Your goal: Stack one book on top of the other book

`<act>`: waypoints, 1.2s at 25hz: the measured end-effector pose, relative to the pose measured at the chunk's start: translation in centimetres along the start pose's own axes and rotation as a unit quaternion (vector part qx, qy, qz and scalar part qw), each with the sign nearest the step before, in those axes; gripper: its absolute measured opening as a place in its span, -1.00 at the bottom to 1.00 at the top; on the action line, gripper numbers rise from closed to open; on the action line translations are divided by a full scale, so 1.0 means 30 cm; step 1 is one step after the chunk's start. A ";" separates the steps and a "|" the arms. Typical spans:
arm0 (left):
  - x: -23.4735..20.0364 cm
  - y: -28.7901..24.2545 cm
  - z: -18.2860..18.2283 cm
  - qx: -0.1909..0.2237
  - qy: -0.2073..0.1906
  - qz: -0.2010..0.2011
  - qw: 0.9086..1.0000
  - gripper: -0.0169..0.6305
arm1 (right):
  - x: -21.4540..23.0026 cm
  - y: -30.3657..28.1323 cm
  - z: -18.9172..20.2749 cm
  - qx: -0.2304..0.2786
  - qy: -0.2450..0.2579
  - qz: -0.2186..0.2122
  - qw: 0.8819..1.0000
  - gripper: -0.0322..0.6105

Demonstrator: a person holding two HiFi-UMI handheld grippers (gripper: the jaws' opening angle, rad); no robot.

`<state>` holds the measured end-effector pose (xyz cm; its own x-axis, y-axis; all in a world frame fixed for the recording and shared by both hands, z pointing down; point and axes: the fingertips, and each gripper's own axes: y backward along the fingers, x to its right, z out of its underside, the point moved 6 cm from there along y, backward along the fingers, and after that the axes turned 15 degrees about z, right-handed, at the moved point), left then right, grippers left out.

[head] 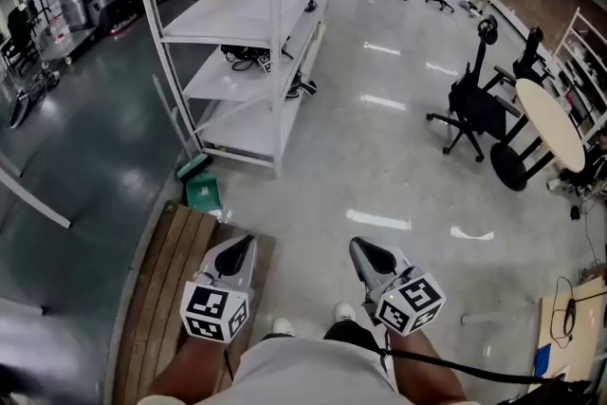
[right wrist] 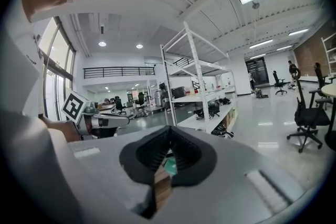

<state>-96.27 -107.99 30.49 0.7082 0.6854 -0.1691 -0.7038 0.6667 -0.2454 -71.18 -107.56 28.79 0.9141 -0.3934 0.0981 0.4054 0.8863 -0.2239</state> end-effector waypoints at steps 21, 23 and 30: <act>0.366 0.088 0.082 0.000 -0.010 0.086 0.996 -0.92 | -0.065 0.515 0.117 -0.005 -0.015 0.081 0.997 -0.90; 0.445 0.122 0.116 -0.004 -0.012 0.095 0.995 -0.92 | -0.084 0.609 0.156 -0.008 -0.021 0.088 0.996 -0.89; 0.694 0.287 0.287 -0.032 -0.013 0.106 0.994 -0.92 | -0.180 0.919 0.318 -0.012 -0.041 0.102 0.994 -0.89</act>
<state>-88.06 -85.45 33.06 0.5425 0.8161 -0.1993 -0.8314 0.4875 -0.2669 -64.92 -78.67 31.34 0.9747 -0.1841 0.1264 0.2124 0.9390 -0.2704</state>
